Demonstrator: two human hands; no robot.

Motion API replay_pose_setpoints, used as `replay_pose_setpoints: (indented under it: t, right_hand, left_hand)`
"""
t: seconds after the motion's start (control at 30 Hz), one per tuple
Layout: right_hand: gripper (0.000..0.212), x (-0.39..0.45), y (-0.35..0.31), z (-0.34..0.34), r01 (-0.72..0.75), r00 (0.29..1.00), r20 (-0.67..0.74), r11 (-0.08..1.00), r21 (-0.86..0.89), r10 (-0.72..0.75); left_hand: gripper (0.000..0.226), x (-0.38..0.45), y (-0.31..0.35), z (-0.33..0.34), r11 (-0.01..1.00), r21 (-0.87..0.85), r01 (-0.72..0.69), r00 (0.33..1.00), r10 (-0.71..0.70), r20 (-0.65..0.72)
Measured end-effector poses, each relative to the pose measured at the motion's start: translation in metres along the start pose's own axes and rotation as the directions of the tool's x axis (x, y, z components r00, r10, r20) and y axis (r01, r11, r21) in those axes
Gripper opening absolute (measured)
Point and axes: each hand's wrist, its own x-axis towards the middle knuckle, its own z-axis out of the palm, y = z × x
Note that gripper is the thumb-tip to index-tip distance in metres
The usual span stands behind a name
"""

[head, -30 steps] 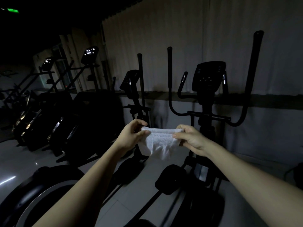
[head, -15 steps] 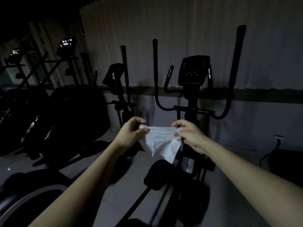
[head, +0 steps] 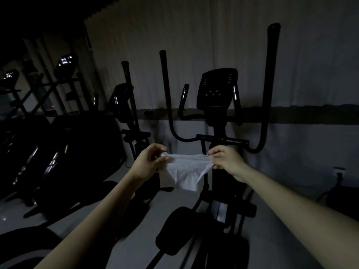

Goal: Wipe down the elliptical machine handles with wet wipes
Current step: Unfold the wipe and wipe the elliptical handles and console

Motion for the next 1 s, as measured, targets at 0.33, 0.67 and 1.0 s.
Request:
replay_pose_setpoints:
  t: [0.33, 0.67, 1.0]
  right_hand:
    - [0.024, 0.091, 0.019, -0.090, -0.004, 0.995, -0.100, 0.989, 0.150, 0.019]
    - [0.030, 0.185, 0.039, -0.156, 0.117, 0.987, -0.125, 0.983, 0.138, -0.100]
    - [0.044, 0.257, 0.011, -0.232, 0.202, 0.969, -0.116, 0.969, -0.145, -0.220]
  left_hand:
    - [0.018, 0.114, 0.007, 0.091, 1.000, -0.025, -0.017, 0.998, 0.018, 0.055]
    - [0.010, 0.227, -0.001, 0.153, 0.988, -0.122, -0.096, 0.986, 0.110, 0.122]
    - [0.009, 0.343, 0.014, 0.180, 0.976, -0.154, -0.154, 0.971, 0.179, 0.159]
